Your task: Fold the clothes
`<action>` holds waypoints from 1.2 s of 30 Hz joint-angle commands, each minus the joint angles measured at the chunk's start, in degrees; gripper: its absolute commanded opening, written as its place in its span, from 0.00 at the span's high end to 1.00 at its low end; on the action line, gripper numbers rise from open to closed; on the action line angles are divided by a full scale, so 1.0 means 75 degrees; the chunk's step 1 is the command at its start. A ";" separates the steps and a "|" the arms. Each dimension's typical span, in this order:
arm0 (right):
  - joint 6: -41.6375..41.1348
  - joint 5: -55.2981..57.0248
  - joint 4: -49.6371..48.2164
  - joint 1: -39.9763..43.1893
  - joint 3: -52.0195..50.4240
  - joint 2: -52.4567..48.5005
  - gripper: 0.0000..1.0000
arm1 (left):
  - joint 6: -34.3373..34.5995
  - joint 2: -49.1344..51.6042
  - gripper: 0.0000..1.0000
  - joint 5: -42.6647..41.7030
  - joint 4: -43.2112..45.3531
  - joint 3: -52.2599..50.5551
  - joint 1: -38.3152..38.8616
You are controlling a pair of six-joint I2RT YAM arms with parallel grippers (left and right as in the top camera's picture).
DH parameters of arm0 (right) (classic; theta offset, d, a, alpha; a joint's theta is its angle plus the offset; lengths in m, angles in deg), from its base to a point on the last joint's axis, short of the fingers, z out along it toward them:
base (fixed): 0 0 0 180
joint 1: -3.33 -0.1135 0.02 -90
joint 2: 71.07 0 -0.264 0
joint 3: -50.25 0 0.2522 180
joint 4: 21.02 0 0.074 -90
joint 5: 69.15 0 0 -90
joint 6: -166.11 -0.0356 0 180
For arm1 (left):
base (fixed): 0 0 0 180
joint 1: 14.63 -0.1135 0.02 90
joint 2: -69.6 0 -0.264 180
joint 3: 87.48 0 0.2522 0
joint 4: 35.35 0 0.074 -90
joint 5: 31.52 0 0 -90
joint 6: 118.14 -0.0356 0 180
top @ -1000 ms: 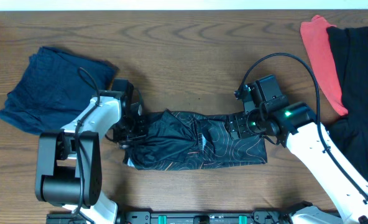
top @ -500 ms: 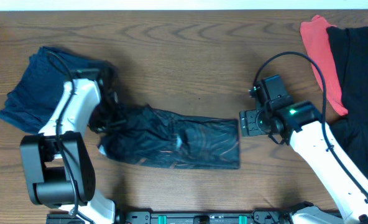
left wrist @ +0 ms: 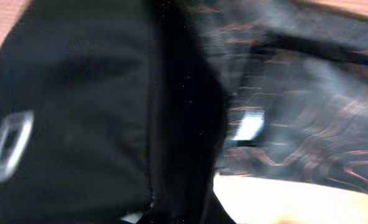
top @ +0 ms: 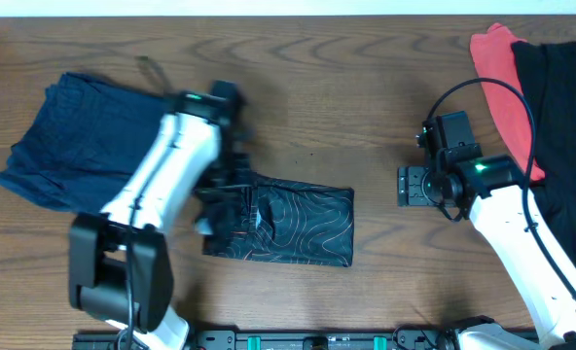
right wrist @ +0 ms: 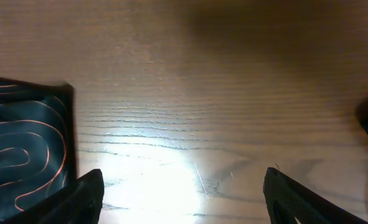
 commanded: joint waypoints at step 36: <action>-0.0204 0.0003 0.0204 0.0108 0.0026 -0.0023 0.21 | -0.0472 -0.0592 0.65 -0.1489 0.2719 0.0111 0.3806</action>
